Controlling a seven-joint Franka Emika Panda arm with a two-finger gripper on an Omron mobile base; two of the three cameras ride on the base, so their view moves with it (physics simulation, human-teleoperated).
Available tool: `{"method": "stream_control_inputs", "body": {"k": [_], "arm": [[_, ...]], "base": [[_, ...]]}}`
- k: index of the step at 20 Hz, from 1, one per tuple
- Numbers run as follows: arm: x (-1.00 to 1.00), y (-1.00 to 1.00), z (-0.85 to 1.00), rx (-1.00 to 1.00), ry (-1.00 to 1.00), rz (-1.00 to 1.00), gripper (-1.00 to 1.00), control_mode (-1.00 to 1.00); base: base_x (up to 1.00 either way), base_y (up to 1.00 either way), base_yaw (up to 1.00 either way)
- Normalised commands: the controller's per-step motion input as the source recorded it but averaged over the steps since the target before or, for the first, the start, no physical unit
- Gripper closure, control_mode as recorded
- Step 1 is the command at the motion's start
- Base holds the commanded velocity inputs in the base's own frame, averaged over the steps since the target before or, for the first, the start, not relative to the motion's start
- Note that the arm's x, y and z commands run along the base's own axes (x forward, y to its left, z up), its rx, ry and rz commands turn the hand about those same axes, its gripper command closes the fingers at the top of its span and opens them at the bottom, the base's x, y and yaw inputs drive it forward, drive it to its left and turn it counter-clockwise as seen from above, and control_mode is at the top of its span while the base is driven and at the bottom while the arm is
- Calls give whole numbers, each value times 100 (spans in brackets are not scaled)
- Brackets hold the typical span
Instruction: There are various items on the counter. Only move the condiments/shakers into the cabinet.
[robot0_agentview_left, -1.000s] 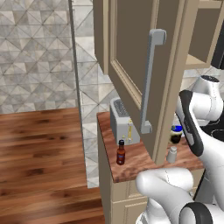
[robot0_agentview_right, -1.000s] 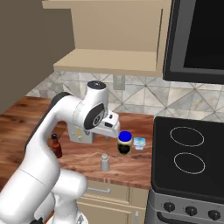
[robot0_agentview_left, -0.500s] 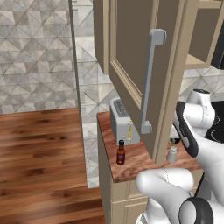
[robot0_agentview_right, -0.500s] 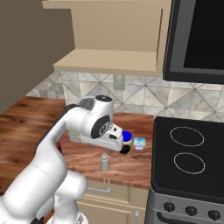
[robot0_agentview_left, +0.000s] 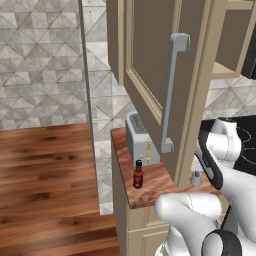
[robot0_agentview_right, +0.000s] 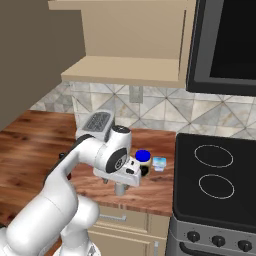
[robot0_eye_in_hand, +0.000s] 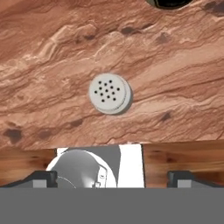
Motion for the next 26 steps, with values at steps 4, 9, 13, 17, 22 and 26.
{"method": "stream_control_inputs", "body": {"k": [4, 9, 13, 17, 22, 26], "arm": [[2, 0, -15, -4, -7, 0, -100, -100], [2, 0, -12, -5, -11, 0, -100, -100], [0, 0, -11, -1, -10, 0, -100, -100], [0, 0, -11, 0, -10, 0, -100, -100], [9, 0, -10, 0, -11, 0, -100, -100], [18, 0, -10, -3, -6, 0, -100, -100]], "base": [[0, 0, 0], [0, 0, 0], [0, 0, 0], [0, 0, 0], [0, 0, 0], [0, 0, 0]]}}
